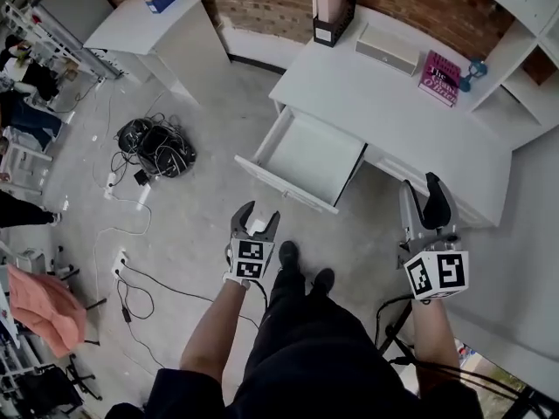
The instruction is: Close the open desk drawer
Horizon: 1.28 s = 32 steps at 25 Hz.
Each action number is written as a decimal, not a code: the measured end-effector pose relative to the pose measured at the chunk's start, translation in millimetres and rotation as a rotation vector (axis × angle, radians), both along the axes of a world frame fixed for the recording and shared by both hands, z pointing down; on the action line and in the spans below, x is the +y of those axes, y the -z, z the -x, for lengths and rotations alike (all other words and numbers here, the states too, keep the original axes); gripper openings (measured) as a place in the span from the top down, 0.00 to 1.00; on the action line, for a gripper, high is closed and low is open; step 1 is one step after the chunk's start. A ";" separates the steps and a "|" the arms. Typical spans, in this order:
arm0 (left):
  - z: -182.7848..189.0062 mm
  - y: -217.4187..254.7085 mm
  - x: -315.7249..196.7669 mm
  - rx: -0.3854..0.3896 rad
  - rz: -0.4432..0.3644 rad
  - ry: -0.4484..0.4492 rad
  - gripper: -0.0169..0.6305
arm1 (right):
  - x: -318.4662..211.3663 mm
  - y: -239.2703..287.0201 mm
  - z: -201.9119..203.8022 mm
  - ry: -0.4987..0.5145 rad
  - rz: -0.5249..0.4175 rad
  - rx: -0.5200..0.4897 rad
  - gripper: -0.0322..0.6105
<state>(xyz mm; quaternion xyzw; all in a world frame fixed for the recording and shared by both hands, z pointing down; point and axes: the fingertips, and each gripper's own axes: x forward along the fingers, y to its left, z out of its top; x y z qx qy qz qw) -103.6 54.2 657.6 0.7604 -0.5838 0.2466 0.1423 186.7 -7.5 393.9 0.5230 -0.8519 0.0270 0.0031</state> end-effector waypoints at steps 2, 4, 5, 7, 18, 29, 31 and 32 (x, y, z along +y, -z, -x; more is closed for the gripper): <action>1.9 -20.9 -8.1 -0.004 0.033 -0.007 0.57 | -2.6 -3.8 0.1 -0.015 0.000 0.031 0.62; 2.4 -40.5 -15.9 -0.005 0.063 -0.021 0.57 | -5.6 -6.3 1.5 -0.034 0.003 0.059 0.62; 1.7 -49.9 -20.1 -0.007 0.079 -0.032 0.57 | -7.9 -7.6 2.2 -0.045 0.007 0.069 0.62; -1.6 -68.2 -29.3 -0.018 0.109 -0.064 0.57 | -14.6 -10.5 3.2 -0.067 0.017 0.082 0.62; -1.8 -159.8 -82.5 -0.002 0.271 -0.097 0.57 | -61.7 -13.1 15.0 -0.198 0.067 0.165 0.62; -3.1 -185.9 -118.5 0.060 0.329 -0.114 0.57 | -78.9 -10.1 32.6 -0.298 0.090 0.222 0.62; -7.8 -185.0 -126.8 0.062 0.331 -0.109 0.57 | -79.3 -6.0 29.2 -0.311 0.088 0.230 0.62; -9.5 -184.5 -131.4 0.063 0.332 -0.108 0.57 | -80.2 -3.8 26.9 -0.318 0.086 0.232 0.62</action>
